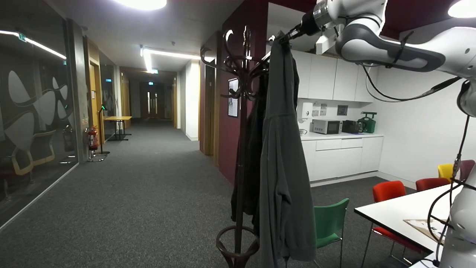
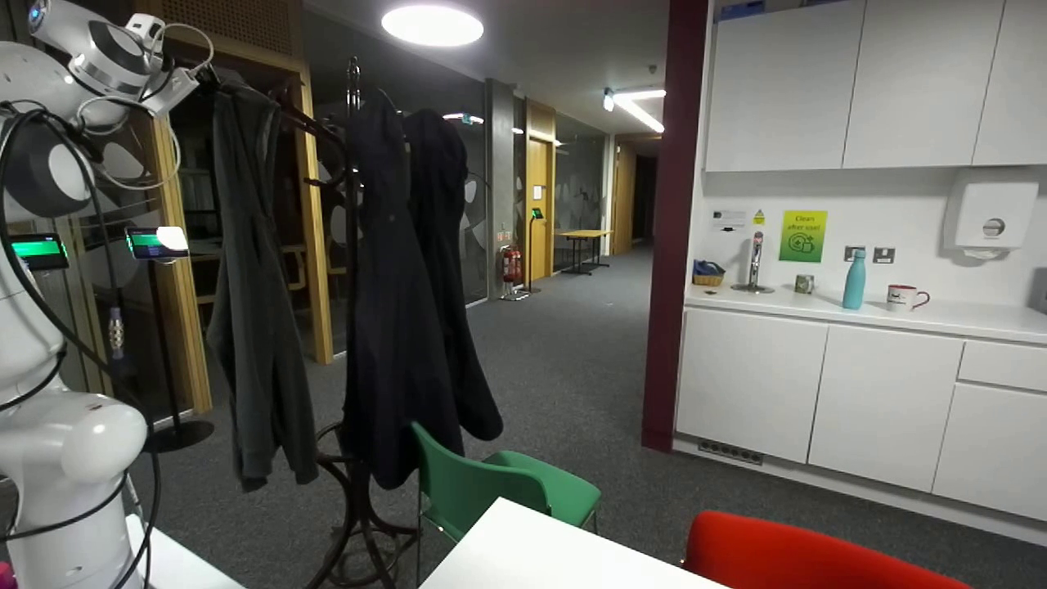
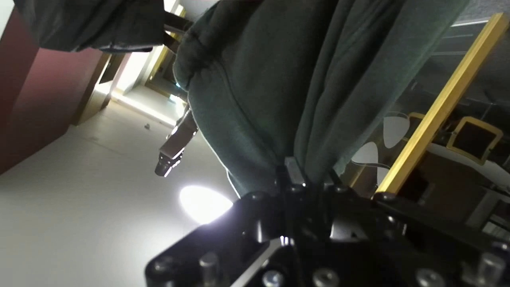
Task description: Remove the grey hoodie from the coat hanger and put it on the green chair
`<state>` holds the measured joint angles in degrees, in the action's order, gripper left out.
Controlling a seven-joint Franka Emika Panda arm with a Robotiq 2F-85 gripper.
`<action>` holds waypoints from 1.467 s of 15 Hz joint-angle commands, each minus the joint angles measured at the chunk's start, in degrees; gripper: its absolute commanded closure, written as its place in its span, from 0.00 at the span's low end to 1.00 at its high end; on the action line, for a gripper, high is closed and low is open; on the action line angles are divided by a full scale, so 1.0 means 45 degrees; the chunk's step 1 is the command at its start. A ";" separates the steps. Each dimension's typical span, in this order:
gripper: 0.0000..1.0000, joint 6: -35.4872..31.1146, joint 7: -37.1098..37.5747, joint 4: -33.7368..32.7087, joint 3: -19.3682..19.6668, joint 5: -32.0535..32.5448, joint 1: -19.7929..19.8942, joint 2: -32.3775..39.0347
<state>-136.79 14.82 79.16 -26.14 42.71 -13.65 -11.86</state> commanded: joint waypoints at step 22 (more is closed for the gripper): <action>0.98 0.4361 -0.0370 0.4745 0.3293 -0.2333 0.3041 -0.5426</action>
<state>-115.04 14.89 98.27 -12.92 31.75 -2.24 -33.32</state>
